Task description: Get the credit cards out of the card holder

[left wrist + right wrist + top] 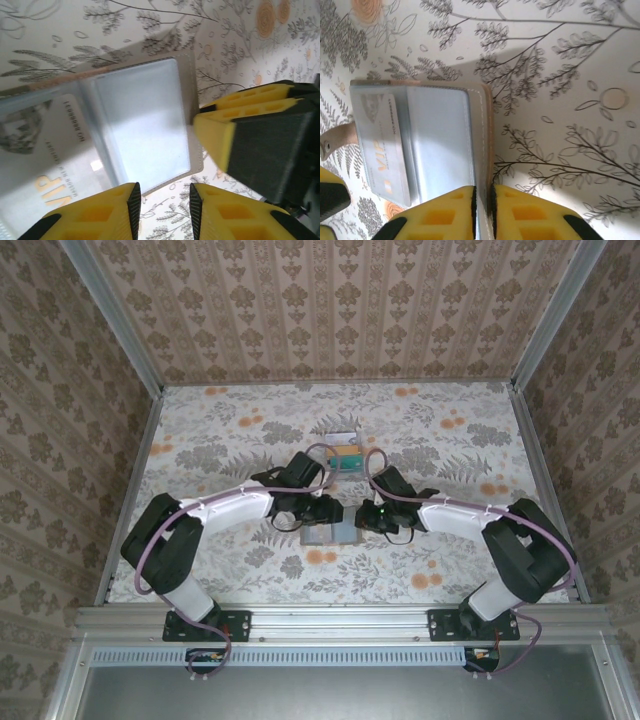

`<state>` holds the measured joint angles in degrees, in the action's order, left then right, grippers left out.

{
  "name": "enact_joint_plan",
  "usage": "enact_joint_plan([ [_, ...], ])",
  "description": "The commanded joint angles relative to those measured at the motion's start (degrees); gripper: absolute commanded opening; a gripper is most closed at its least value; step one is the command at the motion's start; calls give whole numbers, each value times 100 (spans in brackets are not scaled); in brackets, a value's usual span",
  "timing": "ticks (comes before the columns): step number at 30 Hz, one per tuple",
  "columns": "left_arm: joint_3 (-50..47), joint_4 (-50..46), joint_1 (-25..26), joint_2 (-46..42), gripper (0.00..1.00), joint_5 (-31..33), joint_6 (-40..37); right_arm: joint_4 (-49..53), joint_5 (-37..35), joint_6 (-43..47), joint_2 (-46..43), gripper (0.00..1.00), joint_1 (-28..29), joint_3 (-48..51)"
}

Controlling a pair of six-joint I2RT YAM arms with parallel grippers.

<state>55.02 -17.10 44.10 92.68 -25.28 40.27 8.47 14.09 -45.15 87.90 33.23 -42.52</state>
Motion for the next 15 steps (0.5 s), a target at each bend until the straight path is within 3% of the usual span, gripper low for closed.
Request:
enact_joint_plan([
  [1,-269,-214,-162,-265,32,250,-6,271,-339,58,-308,21,-37,-44],
  [4,-434,-322,-251,-349,27,530,64,401,-366,192,-383,21,-15,-225],
  [15,-557,-433,-375,-141,27,852,148,591,-123,530,272,12,276,-819],
])
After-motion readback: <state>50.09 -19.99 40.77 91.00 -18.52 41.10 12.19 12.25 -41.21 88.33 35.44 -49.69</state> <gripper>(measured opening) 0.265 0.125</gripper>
